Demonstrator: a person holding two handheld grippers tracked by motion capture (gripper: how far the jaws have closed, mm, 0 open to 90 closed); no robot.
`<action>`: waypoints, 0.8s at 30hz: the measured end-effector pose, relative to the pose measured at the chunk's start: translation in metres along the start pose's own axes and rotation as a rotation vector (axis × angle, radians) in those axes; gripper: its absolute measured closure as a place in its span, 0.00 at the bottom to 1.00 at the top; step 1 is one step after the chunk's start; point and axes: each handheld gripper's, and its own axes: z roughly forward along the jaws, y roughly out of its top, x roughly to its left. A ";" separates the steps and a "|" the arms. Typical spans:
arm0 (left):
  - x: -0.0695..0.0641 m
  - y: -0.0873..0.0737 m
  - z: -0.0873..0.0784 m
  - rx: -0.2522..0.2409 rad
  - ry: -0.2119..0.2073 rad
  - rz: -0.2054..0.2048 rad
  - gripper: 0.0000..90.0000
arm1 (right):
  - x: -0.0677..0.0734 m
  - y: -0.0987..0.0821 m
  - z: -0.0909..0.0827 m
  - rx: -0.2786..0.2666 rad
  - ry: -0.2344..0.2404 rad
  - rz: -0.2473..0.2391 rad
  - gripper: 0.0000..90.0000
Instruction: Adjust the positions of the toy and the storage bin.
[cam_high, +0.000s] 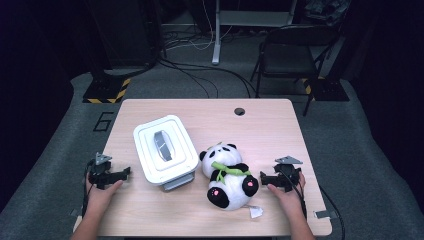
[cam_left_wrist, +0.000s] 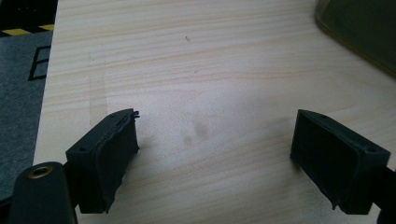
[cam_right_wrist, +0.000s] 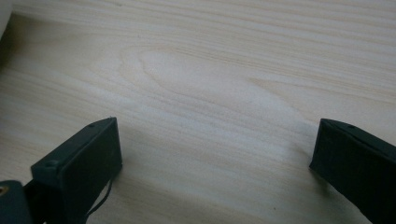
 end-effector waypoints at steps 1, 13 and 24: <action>0.000 0.000 0.000 0.000 0.000 0.000 0.16 | 0.000 0.000 0.000 0.000 0.000 0.000 0.01; -0.001 0.000 0.000 0.002 0.001 -0.005 0.16 | -0.001 0.000 0.000 -0.005 0.005 -0.004 0.02; -0.001 0.000 0.000 0.000 0.001 -0.006 0.16 | -0.004 0.003 -0.012 0.023 -0.001 -0.006 0.29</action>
